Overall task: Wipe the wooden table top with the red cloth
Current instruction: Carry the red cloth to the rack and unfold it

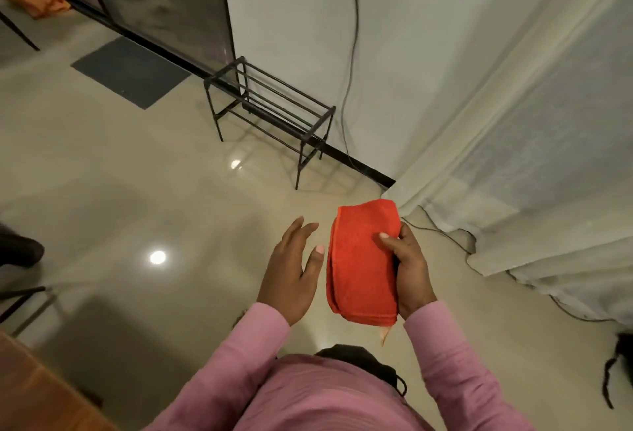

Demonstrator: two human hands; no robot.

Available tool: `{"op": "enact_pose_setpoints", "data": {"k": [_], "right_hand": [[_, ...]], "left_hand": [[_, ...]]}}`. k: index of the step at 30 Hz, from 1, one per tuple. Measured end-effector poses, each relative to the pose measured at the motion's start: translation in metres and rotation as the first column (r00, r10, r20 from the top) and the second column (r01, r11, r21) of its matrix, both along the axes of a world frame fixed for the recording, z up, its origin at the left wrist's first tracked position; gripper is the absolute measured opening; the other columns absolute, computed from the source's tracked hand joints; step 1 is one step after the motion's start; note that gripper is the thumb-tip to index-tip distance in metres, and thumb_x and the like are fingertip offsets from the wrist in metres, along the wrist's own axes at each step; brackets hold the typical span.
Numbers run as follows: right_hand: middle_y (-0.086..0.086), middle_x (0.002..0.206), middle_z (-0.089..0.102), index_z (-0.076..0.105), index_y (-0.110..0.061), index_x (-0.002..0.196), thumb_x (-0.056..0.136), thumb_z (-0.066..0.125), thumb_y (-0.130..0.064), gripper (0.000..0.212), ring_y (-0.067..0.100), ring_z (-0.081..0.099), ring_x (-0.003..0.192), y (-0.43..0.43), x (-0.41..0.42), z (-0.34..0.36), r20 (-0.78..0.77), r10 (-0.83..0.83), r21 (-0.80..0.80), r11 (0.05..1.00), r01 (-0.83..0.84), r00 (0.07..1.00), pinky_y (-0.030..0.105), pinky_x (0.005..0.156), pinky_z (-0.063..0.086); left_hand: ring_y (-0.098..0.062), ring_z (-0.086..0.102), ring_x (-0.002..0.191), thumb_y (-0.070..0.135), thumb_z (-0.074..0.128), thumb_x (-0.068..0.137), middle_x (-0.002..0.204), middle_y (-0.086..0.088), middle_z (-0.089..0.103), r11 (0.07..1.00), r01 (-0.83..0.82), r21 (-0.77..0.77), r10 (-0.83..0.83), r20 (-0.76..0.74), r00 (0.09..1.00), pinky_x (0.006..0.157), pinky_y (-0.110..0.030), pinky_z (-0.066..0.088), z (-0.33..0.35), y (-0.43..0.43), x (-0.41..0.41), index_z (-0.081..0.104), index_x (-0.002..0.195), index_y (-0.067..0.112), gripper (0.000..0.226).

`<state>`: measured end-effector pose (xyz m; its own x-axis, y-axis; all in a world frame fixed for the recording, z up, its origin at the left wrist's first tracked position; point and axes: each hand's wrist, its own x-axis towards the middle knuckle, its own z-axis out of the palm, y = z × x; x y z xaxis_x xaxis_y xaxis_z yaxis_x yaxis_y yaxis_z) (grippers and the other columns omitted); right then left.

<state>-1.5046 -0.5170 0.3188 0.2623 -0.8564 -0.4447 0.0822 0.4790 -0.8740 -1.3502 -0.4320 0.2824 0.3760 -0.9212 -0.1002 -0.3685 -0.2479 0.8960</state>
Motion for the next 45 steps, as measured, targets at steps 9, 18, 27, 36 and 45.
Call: {"op": "enact_pose_setpoints", "data": {"k": [9, 18, 27, 36, 45], "right_hand": [[0.006, 0.110, 0.066, 0.055, -0.021, 0.111, 0.074, 0.060, -0.030, 0.039, 0.032, 0.064, 0.100, -0.046, 0.156, 0.007, -0.011, 0.080, -0.002, 0.997, -0.080, 0.997, 0.044, 0.076, 0.057], [0.005, 0.114, 0.065, 0.054, -0.022, 0.118, 0.074, 0.059, -0.031, 0.045, 0.025, 0.065, 0.100, -0.118, 0.267, -0.010, 0.079, 0.107, 0.022, 0.994, -0.109, 0.991, 0.035, 0.070, 0.056], [0.005, 0.111, 0.066, 0.055, -0.020, 0.116, 0.075, 0.058, -0.027, 0.042, 0.022, 0.067, 0.097, -0.212, 0.341, -0.023, 0.222, -0.068, 0.130, 0.991, 0.040, 0.973, 0.033, 0.068, 0.057], [0.002, 0.110, 0.066, 0.058, -0.021, 0.112, 0.076, 0.061, -0.025, 0.037, 0.020, 0.067, 0.097, -0.278, 0.402, -0.028, 0.094, -0.122, 0.058, 0.991, 0.117, 0.988, 0.034, 0.075, 0.055], [-0.009, 0.108, 0.059, 0.052, -0.027, 0.118, 0.078, 0.075, -0.026, 0.046, 0.009, 0.057, 0.096, -0.306, 0.510, -0.029, -0.511, -0.283, -0.269, 0.949, 0.162, 0.811, 0.028, 0.082, 0.048]], "left_hand": [[-0.009, 0.020, 0.142, 0.035, 0.042, 0.099, 0.156, 0.010, 0.021, 0.999, -0.044, -0.004, 0.044, 0.076, 0.996, 0.115, -0.039, 0.025, 0.002, -0.032, 0.143, 0.040, 0.140, 0.030, 0.041], [-0.009, 0.035, 0.135, 0.045, 0.033, 0.093, 0.147, 0.007, 0.040, 0.995, -0.041, 0.089, 0.038, 0.028, 0.999, 0.112, -0.035, 0.031, -0.002, -0.095, 0.244, 0.043, 0.138, 0.030, 0.048], [0.000, 0.061, 0.094, 0.017, 0.041, 0.101, 0.099, 0.015, 0.068, 0.989, 0.064, 0.131, -0.019, -0.316, 0.949, 0.080, -0.013, 0.045, 0.011, -0.215, 0.324, 0.063, 0.108, 0.030, 0.027], [-0.022, 0.067, 0.080, 0.013, 0.057, 0.092, 0.089, -0.003, 0.070, 0.965, 0.084, 0.249, 0.091, -0.619, 0.780, 0.065, -0.035, 0.054, 0.017, -0.306, 0.396, 0.066, 0.099, 0.017, 0.012], [-0.024, 0.069, 0.079, 0.015, 0.065, 0.087, 0.085, -0.004, 0.072, 0.916, 0.312, 0.254, -0.069, -0.664, 0.744, 0.065, -0.037, 0.051, 0.004, -0.374, 0.515, 0.063, 0.099, 0.017, 0.013]]}}
